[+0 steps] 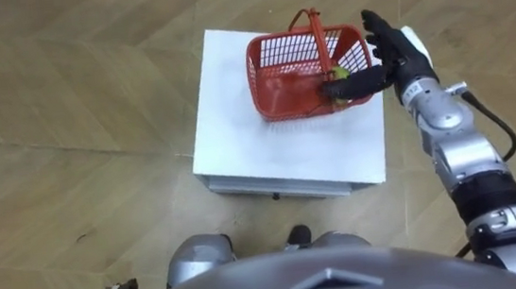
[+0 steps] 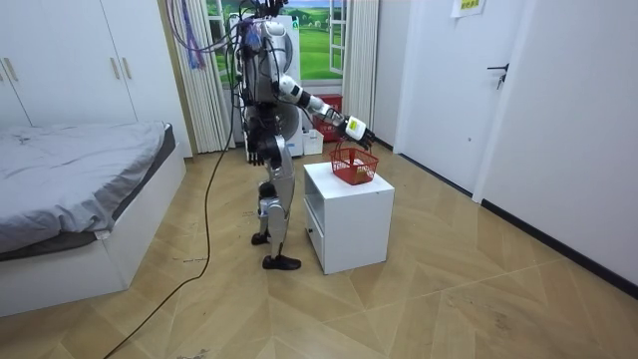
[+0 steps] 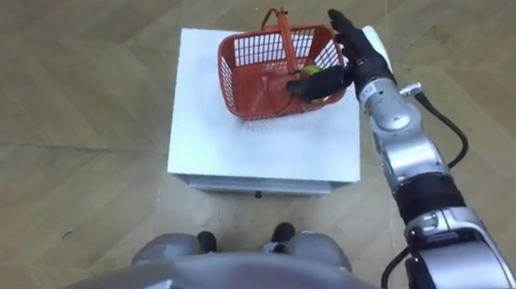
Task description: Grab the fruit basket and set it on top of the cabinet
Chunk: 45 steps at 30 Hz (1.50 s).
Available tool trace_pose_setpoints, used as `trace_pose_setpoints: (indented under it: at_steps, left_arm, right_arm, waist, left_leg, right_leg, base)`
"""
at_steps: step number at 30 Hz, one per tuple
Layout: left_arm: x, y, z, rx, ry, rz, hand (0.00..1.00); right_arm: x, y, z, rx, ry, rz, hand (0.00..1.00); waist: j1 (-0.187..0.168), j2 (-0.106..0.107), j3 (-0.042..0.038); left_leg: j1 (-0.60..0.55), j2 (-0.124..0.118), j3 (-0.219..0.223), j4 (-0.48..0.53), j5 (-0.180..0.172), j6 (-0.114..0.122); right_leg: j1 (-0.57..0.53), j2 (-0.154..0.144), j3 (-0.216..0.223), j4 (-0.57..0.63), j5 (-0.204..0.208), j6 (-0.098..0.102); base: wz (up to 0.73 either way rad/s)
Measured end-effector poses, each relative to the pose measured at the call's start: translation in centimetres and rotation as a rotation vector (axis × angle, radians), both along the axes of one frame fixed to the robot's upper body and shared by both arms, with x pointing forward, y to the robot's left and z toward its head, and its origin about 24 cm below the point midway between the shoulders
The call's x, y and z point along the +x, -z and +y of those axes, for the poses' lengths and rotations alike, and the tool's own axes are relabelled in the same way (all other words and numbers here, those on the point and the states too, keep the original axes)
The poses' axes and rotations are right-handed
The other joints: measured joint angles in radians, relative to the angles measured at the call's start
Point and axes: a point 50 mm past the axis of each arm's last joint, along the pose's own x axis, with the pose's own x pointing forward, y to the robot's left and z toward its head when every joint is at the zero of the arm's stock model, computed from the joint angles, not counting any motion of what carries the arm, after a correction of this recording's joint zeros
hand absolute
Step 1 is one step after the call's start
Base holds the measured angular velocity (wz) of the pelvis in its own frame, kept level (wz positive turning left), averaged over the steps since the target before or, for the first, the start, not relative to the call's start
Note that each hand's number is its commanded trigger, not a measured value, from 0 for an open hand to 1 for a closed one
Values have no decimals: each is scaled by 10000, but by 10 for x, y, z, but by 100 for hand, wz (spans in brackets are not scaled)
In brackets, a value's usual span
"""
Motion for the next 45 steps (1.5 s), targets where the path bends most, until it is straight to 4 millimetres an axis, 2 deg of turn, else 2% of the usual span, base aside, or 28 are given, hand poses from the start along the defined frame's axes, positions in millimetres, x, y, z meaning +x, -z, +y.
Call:
trace_pose_setpoints:
  at_steps: [4, 8, 12, 14, 15, 19, 23, 25, 30, 31, 39, 45]
  left_arm:
    - [-2, -1, 5, 226, -399, -41, 0]
    - [2, -2, 6, 251, -339, -281, 0]
    - [2, -3, 7, 322, -332, -343, 0]
    - [0, -3, 7, 401, -351, -317, 0]
    - [-1, -3, 7, 457, -356, -306, 0]
    - [-6, -5, 11, 602, -742, -400, 0]
    - [-4, -5, 12, 758, -650, -468, 0]
    - [1, -5, 13, 806, -765, -681, 0]
    - [-5, -6, 16, 921, -1039, -574, 0]
    - [-7, -5, 16, 943, -935, -450, 0]
    - [-15, -3, 7, 762, -541, 138, 0]
    - [-22, -2, 5, 658, -390, 731, 0]
  right_arm:
    - [-16, 5, -13, -211, 672, 158, 0]
    - [-27, 13, -22, -282, 1108, 552, 0]
    - [-54, 31, -32, -336, 1718, 1414, 0]
    - [-63, 38, -37, -341, 2007, 1791, 0]
    - [-71, 45, -41, -379, 2278, 2186, 0]
    - [-94, 61, -51, -282, 3165, 3144, 0]
    - [-123, 80, -54, -318, 3577, 4346, 0]
    - [-148, 95, -54, -296, 3821, 5552, 0]
    - [-187, 110, -52, -233, 4089, 7156, 0]
    - [-195, 112, -51, -151, 4115, 7485, 0]
    - [-217, 122, -33, 820, 4247, 8587, 0]
    - [-225, 125, -31, 1076, 4240, 9378, 0]
  waist:
    - [-333, 121, -59]
    - [-587, 100, -75]
    - [-752, 60, -96]
    - [-831, 66, -92]
    - [-922, 110, -65]
    - [-1095, 86, -89]
    - [-1088, 125, -107]
    - [-1020, 162, -105]
    - [-977, 309, -112]
    - [-982, 359, -78]
    - [-953, 410, -74]
    - [-965, 395, -56]
  left_leg:
    - [366, 3, 65, -146, 0, 0]
    - [541, -3, 134, -188, -14, -5]
    - [775, 10, 262, -190, -89, -3]
    - [918, 21, 296, -197, -125, 0]
    - [1006, 38, 302, -173, -172, 0]
    - [1191, 60, 298, -186, -205, -2]
    - [1258, 64, 272, -271, -210, -11]
    - [1319, 62, 227, -283, -227, -18]
    - [1515, 64, 280, -414, -236, -16]
    - [1565, 61, 282, -430, -240, -13]
    - [1750, 63, 190, -431, -266, -11]
    - [1918, 49, 94, -432, -305, -35]
  right_leg:
    - [281, 14, 40, -27, -11, 16]
    - [356, 37, 194, 6, -32, 17]
    - [582, 63, 279, 29, -89, 26]
    - [722, 75, 288, 6, -103, 35]
    - [845, 94, 292, -24, -115, 47]
    - [1061, 117, 300, -129, -146, 59]
    - [1122, 145, 310, -172, -155, 65]
    - [1210, 148, 276, -206, -176, 81]
    - [1320, 157, 320, -209, -201, 96]
    - [1374, 152, 300, -216, -218, 105]
    - [1578, 151, 222, -204, -318, 117]
    - [1774, 150, 215, -177, -432, 138]
  base:
    - [-5]
    - [-10]
    - [-8]
    - [-5]
    - [4]
    - [1]
    - [1]
    - [7]
    - [-3]
    - [0]
    - [3]
    - [4]
